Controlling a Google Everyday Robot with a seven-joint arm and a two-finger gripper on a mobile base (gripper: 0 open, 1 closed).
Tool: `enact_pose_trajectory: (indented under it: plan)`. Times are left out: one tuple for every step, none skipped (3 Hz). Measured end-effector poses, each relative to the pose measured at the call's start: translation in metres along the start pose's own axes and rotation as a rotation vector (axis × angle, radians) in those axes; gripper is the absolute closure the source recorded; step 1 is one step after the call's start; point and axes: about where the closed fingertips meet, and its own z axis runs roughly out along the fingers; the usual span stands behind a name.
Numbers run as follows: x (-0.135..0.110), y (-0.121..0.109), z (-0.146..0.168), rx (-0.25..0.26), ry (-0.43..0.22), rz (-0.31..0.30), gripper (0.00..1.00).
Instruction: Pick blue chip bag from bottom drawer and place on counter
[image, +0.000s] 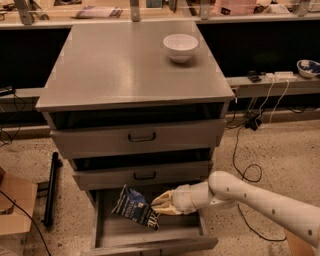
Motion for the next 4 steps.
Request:
enact_pose_trajectory:
  plan:
    - [-0.067,0.004,-0.033,-0.025,0.002,-0.257,1.00]
    - [-0.137,-0.001,-0.059,-0.043,0.060,-0.484,1.00]
    - [-0.209,-0.016,-0.070,-0.047,0.189,-0.663,1.00]
    - [-0.234,-0.016,-0.080,-0.034,0.229,-0.714,1.00]
